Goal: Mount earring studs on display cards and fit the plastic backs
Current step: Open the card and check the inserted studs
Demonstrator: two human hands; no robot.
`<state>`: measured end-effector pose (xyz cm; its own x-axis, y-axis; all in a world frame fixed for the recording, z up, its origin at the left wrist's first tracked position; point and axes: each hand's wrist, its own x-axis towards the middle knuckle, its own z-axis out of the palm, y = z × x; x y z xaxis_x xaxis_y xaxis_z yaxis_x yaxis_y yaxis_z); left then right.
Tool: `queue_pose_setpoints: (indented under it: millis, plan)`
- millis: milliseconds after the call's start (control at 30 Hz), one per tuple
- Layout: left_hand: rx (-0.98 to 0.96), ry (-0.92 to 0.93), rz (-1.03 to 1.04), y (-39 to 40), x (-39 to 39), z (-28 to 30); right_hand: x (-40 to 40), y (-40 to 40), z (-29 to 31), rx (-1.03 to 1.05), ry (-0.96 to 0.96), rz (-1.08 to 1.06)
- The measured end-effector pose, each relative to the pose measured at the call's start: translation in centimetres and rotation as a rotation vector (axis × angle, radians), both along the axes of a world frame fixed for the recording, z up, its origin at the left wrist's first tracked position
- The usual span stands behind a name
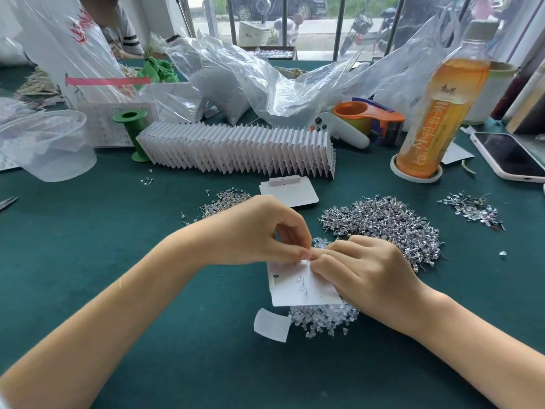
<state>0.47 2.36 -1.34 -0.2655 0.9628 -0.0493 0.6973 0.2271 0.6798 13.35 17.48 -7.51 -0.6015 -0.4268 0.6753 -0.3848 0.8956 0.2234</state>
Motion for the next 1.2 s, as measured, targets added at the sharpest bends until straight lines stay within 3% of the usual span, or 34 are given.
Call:
queue_pose_setpoints:
  millis: [533, 767, 933, 1100, 1200]
  plan:
    - [-0.018, -0.023, -0.049, 0.1, 0.0, -0.2, 0.3, -0.4, 0.6, 0.012, -0.015, -0.031]
    - [-0.004, -0.056, -0.067, 0.0, -0.4, -0.3, 0.5, -0.4, 0.5, 0.051, 0.064, -0.057]
    - [0.225, -0.222, 0.124, 0.2, -1.4, 0.0, 0.2, 0.3, 0.5, -0.382, 0.026, -0.097]
    - [0.263, -0.318, 0.132, -0.1, -2.2, -0.3, 0.3, -0.4, 1.1, -1.070, -0.280, -0.338]
    - [0.351, -0.348, 0.173, 0.3, -2.0, -1.0, -0.1, -0.4, 1.3, -1.264, -0.335, -0.300]
